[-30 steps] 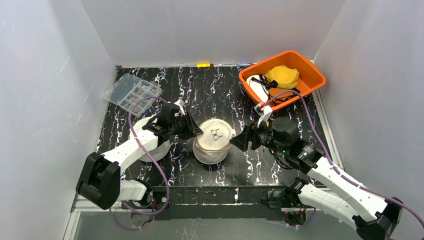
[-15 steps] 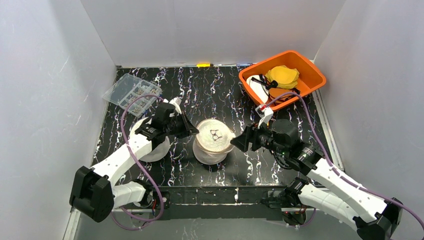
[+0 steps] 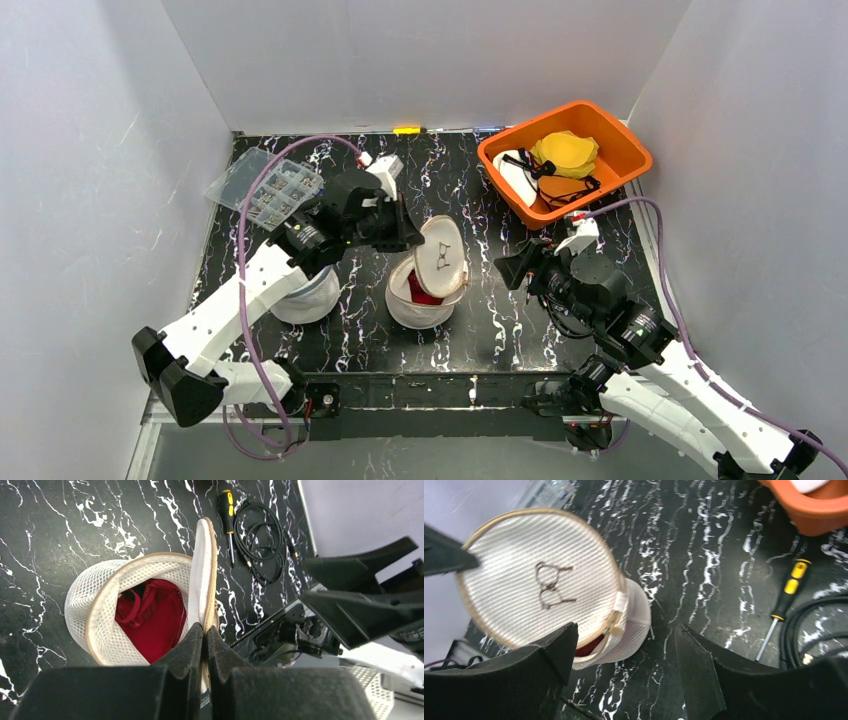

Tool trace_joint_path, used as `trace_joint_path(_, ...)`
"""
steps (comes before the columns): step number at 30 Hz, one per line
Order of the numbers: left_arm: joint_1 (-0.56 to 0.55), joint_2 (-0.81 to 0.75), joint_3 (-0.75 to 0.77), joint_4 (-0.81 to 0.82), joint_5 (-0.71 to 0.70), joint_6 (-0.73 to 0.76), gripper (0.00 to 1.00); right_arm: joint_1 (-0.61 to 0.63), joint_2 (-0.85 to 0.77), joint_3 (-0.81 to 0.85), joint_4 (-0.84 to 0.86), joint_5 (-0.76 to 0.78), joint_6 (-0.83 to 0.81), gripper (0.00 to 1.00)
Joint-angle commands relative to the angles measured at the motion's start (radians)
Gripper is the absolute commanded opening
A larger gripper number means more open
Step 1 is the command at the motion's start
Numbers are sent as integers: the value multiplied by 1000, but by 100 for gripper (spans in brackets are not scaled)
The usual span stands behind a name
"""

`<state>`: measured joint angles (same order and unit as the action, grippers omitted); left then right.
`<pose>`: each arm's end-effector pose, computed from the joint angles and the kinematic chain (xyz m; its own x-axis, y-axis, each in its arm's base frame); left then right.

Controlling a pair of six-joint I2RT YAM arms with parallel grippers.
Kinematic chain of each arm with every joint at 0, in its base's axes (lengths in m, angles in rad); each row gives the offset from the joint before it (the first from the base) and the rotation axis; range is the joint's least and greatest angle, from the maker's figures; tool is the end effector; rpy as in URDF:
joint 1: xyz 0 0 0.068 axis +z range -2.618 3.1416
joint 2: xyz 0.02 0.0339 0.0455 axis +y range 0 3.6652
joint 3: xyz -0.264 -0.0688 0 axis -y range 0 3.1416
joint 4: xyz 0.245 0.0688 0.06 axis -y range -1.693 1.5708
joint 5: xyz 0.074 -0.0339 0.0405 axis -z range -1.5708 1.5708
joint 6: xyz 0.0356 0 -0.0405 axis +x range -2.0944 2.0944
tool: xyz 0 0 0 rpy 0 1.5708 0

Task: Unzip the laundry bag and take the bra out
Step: Open the laundry bag at the center of the board.

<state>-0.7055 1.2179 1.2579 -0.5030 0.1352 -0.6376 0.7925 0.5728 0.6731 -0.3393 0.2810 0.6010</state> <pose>0.2016 -0.1780 0.3822 -0.7103 -0.1698 -0.6831 0.3876 0.7157 -0.5810 0.1060 0.0935 0.3152 -0.4170 0.3509 -0.8384 -0.3143 0.8099 0.4952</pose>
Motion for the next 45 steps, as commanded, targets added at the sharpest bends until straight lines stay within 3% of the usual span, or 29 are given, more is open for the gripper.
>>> trace_joint_path(1,-96,63,107,-199,-180,81,0,3,-17,42,-82,175,61,79)
trace_joint_path(12,-364,263,372,-387,-494,175,1,3,-57,60,-207,346,125,79)
trace_joint_path(19,-509,325,448,-413,-576,205,8,3,-112,47,-233,377,137,80)
trace_joint_path(21,-551,339,450,-399,-542,222,18,3,-120,49,-234,382,129,80)
trace_joint_path(27,-630,315,352,-263,-374,304,68,4,-110,59,-241,381,113,81)
trace_joint_path(29,-631,284,314,-235,-364,298,80,3,-110,57,-244,379,112,81)
trace_joint_path(32,-624,191,236,-183,-465,301,92,3,-110,50,-240,360,109,81)
trace_joint_path(34,-583,134,189,-162,-476,299,94,3,-107,40,-221,326,96,81)
trace_joint_path(39,-349,53,80,-160,-342,250,92,3,-82,8,-139,179,55,81)
trace_joint_path(45,-165,115,48,-189,-216,286,92,2,16,-42,-37,-37,45,81)
